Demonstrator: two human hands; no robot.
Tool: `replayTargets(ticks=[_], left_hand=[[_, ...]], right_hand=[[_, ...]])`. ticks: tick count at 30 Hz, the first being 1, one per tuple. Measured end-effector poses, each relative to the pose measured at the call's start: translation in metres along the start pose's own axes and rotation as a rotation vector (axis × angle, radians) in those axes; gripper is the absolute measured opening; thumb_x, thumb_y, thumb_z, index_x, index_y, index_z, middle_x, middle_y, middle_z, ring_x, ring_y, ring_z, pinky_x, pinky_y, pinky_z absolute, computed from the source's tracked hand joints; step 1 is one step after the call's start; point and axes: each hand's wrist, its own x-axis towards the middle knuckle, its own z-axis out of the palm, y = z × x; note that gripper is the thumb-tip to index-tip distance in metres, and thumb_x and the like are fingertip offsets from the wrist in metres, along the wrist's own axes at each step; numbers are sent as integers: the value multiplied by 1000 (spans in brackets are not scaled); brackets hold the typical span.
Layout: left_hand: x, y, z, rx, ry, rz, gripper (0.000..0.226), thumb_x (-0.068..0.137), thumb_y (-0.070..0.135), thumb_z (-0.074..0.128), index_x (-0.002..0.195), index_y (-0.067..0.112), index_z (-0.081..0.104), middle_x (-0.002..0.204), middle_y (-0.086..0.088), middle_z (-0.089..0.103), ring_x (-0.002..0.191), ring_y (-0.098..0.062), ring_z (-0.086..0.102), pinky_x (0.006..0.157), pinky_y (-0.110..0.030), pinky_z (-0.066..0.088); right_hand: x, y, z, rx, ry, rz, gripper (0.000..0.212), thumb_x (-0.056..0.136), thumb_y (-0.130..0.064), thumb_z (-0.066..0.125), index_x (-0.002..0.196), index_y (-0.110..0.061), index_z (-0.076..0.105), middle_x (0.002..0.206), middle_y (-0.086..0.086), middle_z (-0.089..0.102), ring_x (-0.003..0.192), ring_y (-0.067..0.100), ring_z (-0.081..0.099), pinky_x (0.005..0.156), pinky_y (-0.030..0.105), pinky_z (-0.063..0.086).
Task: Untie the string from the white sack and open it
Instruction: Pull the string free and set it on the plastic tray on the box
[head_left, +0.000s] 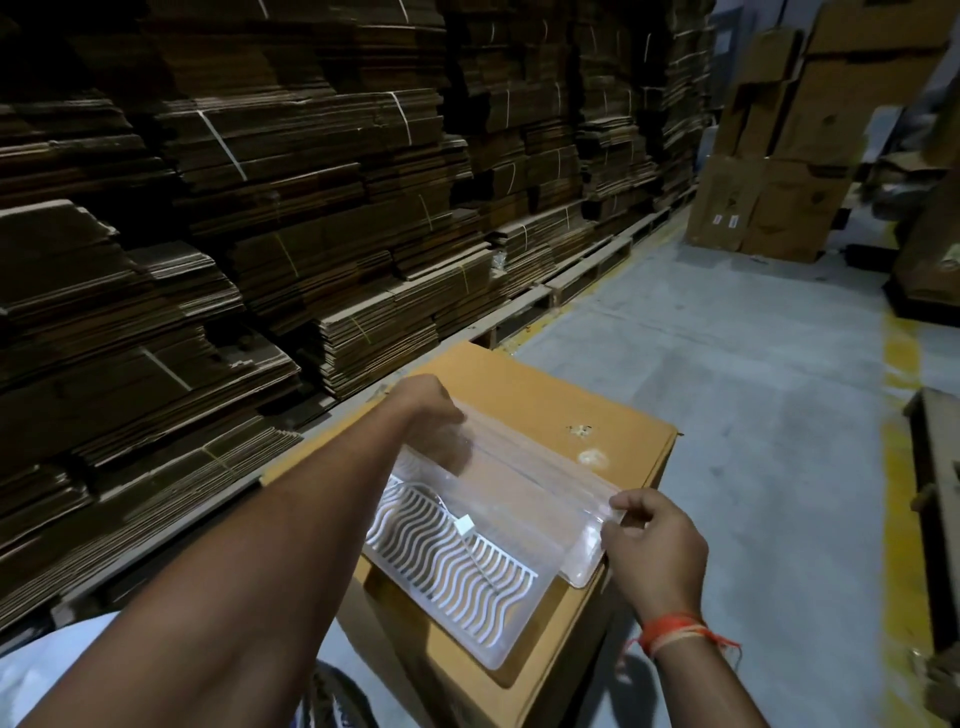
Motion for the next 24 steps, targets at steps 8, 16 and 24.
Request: replayTargets(ticks=[8, 16, 24], left_hand=[[-31, 7, -34, -707, 287, -74, 71, 89, 64, 65, 125, 3, 56, 127, -22, 61, 108, -39, 69, 66, -36, 62], [-70, -26, -66, -863, 350, -156, 13, 85, 2, 72, 96, 9, 73, 97, -17, 74, 78, -23, 69, 80, -42, 64], [-123, -61, -74, -1024, 333, -240, 28, 95, -7, 64, 120, -2, 73, 114, -17, 75, 77, -15, 63, 58, -22, 53]], right_hand=[[-23, -38, -16, 364, 201, -228, 29, 80, 3, 77, 84, -17, 57, 80, -2, 67, 76, 10, 66, 59, 3, 46], [-55, -53, -23, 508, -39, -323, 37, 76, 12, 72, 86, -23, 70, 90, -7, 66, 79, 9, 62, 65, 16, 47], [-92, -50, -38, 656, -323, -141, 33, 85, -1, 76, 111, -21, 76, 136, 8, 61, 118, 20, 66, 98, 40, 60]])
